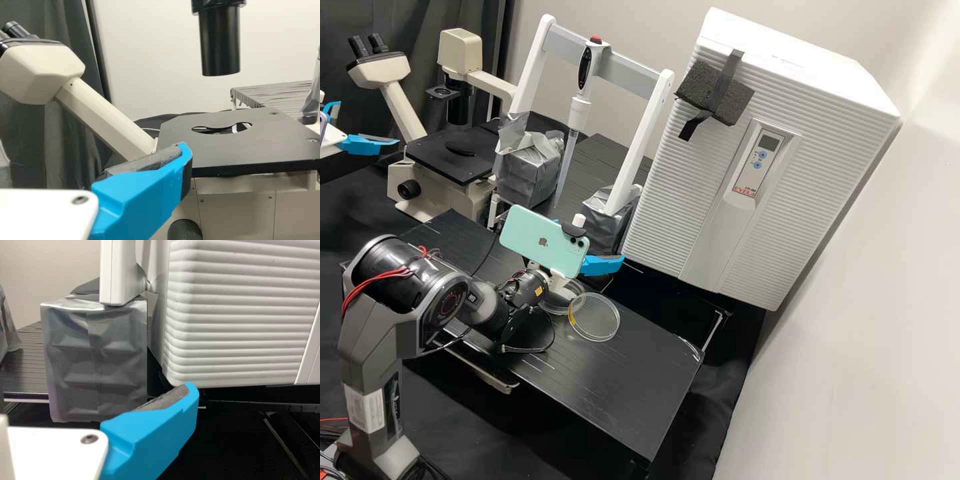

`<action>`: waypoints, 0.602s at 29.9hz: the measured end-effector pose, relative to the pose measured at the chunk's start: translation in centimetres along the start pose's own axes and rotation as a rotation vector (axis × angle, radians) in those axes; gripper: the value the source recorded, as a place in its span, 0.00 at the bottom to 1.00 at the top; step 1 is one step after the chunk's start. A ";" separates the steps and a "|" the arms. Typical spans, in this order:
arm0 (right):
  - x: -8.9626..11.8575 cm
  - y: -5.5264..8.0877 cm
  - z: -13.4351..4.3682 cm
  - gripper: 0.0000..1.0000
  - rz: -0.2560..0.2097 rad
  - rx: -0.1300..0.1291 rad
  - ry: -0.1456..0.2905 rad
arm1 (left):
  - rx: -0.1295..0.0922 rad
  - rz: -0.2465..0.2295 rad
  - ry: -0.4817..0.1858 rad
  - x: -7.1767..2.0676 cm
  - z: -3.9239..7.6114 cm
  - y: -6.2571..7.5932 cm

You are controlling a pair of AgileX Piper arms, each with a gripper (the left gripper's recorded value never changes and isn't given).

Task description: Use the pipette

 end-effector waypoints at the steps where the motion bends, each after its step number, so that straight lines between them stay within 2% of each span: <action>1: 0.0 0.0 0.0 1.00 0.000 0.000 0.000 | 0.000 0.000 0.000 0.00 0.0 0.0; 12: 0.0 0.0 0.0 1.00 0.000 0.000 0.000 | 0.002 -0.001 -0.006 0.00 0.1 0.0; 14: 0.0 0.0 0.0 1.00 0.000 0.000 0.000 | -0.009 0.000 -0.015 -0.03 0.2 0.0; 18: 0.0 0.0 0.0 1.00 0.000 0.000 0.000 | -0.039 0.028 -0.079 -0.45 1.6 1.0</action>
